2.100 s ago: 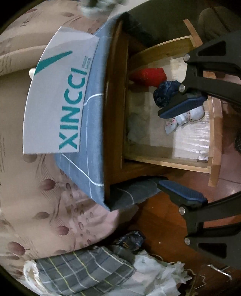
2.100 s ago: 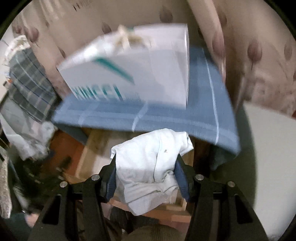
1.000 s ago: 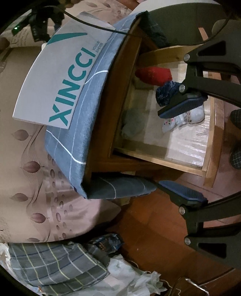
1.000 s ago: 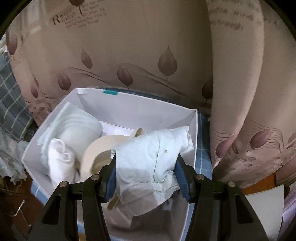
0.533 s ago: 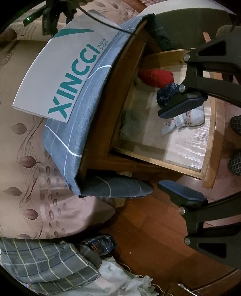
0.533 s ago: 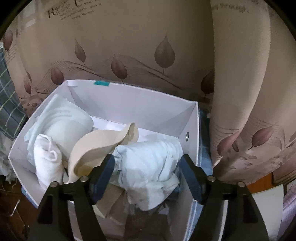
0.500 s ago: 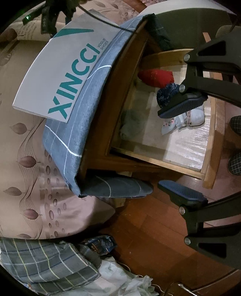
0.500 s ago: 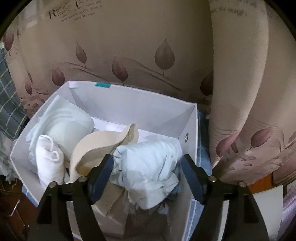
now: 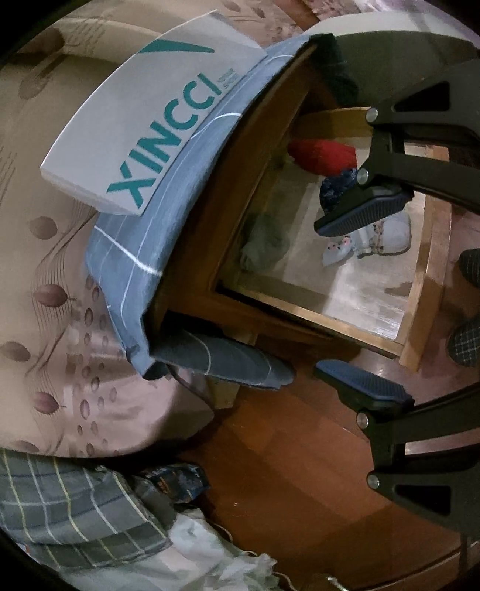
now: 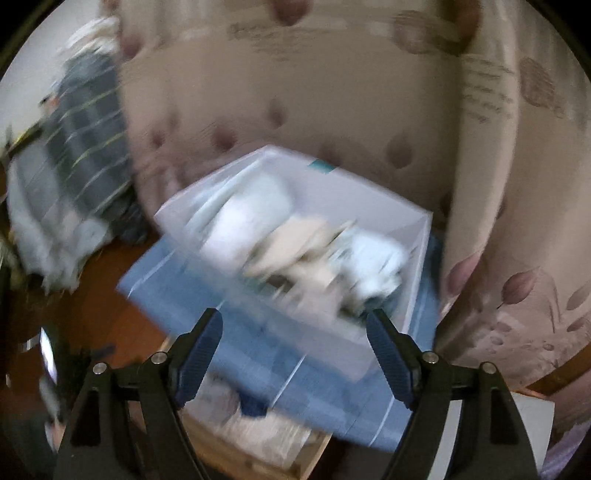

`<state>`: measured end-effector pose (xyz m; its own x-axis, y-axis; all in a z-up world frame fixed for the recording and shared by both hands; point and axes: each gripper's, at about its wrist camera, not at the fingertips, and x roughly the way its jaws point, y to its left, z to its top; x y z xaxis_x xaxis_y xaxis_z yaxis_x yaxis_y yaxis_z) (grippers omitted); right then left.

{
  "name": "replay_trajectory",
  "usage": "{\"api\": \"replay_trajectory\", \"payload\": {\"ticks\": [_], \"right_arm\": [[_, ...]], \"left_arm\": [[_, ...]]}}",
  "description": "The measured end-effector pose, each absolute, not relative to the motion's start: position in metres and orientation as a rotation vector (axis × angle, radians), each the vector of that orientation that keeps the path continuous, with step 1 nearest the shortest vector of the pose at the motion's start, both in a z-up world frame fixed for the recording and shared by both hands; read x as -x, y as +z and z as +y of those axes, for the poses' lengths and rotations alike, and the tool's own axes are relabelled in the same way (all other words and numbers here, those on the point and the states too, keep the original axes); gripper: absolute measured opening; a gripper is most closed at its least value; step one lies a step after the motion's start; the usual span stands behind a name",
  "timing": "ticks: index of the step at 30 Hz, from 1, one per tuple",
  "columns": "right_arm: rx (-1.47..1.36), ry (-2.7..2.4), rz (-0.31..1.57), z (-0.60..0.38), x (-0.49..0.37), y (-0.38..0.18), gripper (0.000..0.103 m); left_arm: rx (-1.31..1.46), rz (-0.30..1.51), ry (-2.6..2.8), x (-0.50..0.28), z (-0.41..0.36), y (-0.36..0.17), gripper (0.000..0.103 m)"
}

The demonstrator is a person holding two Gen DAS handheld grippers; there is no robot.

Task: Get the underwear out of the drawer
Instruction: 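Move the right tool back into the drawer toward the navy floral cloth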

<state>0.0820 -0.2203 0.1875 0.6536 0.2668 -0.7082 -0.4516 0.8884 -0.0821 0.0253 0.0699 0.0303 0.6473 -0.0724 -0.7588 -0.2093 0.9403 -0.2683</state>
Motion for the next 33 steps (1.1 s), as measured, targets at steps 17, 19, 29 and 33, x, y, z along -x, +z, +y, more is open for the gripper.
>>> {"api": "replay_trajectory", "payload": {"ticks": [17, 19, 29, 33], "right_arm": [[0.552, 0.65, 1.091, -0.142, -0.073, -0.024, 0.056], [0.572, 0.654, 1.116, -0.14, -0.081, -0.041, 0.056], [0.745, 0.681, 1.166, -0.131, -0.114, -0.101, 0.056], [0.819, 0.689, 1.154, -0.12, -0.12, -0.117, 0.057]], "left_arm": [[0.448, 0.874, 0.084, -0.023, 0.086, 0.026, 0.071], [0.455, 0.877, 0.081, -0.024, 0.088, 0.025, 0.071], [0.47, 0.889, 0.072, -0.028, 0.092, 0.023, 0.071], [0.47, 0.896, 0.07, -0.03, 0.093, 0.02, 0.071]]}}
